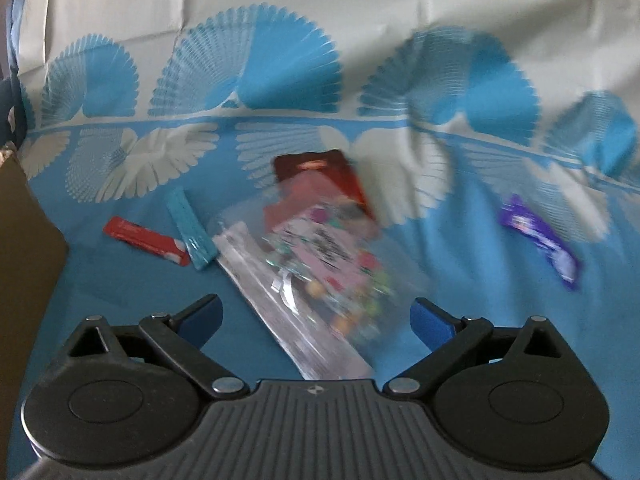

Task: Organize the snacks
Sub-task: 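Move both tools back toward the remaining snacks beside the box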

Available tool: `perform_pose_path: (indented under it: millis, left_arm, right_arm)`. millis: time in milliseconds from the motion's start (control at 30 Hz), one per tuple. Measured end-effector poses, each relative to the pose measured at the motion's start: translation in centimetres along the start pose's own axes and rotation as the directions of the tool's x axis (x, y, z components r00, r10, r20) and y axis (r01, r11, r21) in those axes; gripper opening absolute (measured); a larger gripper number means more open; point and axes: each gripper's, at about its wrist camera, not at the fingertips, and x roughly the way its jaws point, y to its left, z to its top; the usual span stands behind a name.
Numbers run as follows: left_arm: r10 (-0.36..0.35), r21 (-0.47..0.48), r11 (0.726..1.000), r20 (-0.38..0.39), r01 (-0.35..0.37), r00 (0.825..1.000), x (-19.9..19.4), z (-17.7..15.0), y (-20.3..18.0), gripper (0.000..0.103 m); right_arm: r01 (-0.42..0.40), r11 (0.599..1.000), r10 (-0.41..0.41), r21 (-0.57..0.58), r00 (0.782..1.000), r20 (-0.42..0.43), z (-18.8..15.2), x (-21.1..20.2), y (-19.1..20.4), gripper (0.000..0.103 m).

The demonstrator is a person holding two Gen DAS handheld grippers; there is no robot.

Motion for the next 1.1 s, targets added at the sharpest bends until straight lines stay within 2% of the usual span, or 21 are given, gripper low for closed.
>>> perform_pose_path:
  millis: [133, 200, 267, 333, 400, 433, 467, 533, 600, 767, 900, 1000, 1033, 1100]
  left_arm:
    - [-0.009, 0.013, 1.000, -0.011, 0.009, 1.000, 1.6, 0.8, -1.2, 0.103]
    - [-0.014, 0.022, 1.000, -0.019, 0.014, 1.000, 2.3, 0.9, -1.7, 0.103]
    - [-0.020, 0.029, 0.999, -0.022, 0.020, 1.000, 2.8, 0.9, -2.0, 0.103]
    - [-0.021, 0.031, 0.999, -0.027, 0.022, 0.999, 3.4, 0.8, -2.2, 0.103]
    - [-0.025, 0.031, 0.999, -0.040, 0.027, 0.999, 4.0, 0.7, -2.5, 0.103]
    - [-0.027, 0.030, 0.999, -0.046, 0.029, 0.999, 4.2, 0.6, -2.6, 0.103]
    - [-0.027, 0.031, 0.999, -0.049, 0.029, 0.998, 4.4, 0.6, -2.7, 0.103]
    - [-0.028, 0.038, 0.999, -0.051, 0.030, 0.998, 4.7, 0.5, -2.9, 0.103]
    - [-0.024, 0.045, 0.999, -0.053, 0.026, 0.998, 4.9, 0.5, -3.1, 0.103]
    - [-0.024, 0.056, 0.998, -0.065, 0.028, 0.998, 5.3, 0.4, -3.4, 0.103]
    - [-0.021, 0.079, 0.997, -0.070, 0.027, 0.997, 5.3, 0.2, -3.5, 0.103]
    - [-0.017, 0.081, 0.996, -0.070, 0.023, 0.997, 5.3, 0.1, -3.3, 0.103]
    - [-0.018, 0.078, 0.997, -0.069, 0.023, 0.997, 5.3, 0.2, -3.2, 0.103]
    - [-0.023, 0.066, 0.997, -0.071, 0.028, 0.997, 5.5, 0.2, -3.1, 0.103]
  right_arm:
    - [0.048, 0.999, -0.049, -0.021, 0.999, -0.023, 0.2, 3.7, 1.6, 0.100]
    - [0.110, 0.994, -0.110, -0.013, 0.994, 0.019, 0.2, 4.2, 2.0, 0.100]
    - [0.165, 0.984, -0.172, 0.068, 0.980, 0.103, 0.1, 3.3, 1.1, 0.100]
    - [0.188, 0.967, -0.212, 0.169, 0.968, 0.135, 0.1, 2.9, -0.3, 0.100]
    - [0.261, 0.940, -0.290, 0.218, 0.951, 0.112, 0.3, 3.4, -1.2, 0.100]
    - [0.273, 0.936, -0.299, 0.221, 0.950, 0.095, 0.4, 3.8, -1.8, 0.100]
    - [0.241, 0.944, -0.266, 0.227, 0.960, 0.085, 0.3, 4.1, -2.5, 0.100]
    - [0.112, 0.960, -0.135, 0.257, 0.988, 0.074, 0.4, 4.3, -3.7, 0.100]
    - [0.025, 0.966, -0.037, 0.259, 0.998, 0.042, 0.9, 4.7, -3.6, 0.100]
    - [-0.038, 0.935, 0.009, 0.352, 0.997, 0.082, 4.5, 5.8, -1.2, 0.101]
    - [0.037, 0.957, -0.052, 0.289, 0.998, 0.044, 7.6, 8.2, 2.7, 0.101]
    - [0.144, 0.979, -0.145, 0.146, 0.989, -0.008, 7.5, 9.7, 5.4, 0.100]
    - [0.206, 0.973, -0.206, 0.108, 0.979, -0.006, 7.1, 9.6, 5.8, 0.100]
    - [0.340, 0.936, -0.342, 0.095, 0.939, 0.014, 5.9, 8.4, 5.3, 0.100]
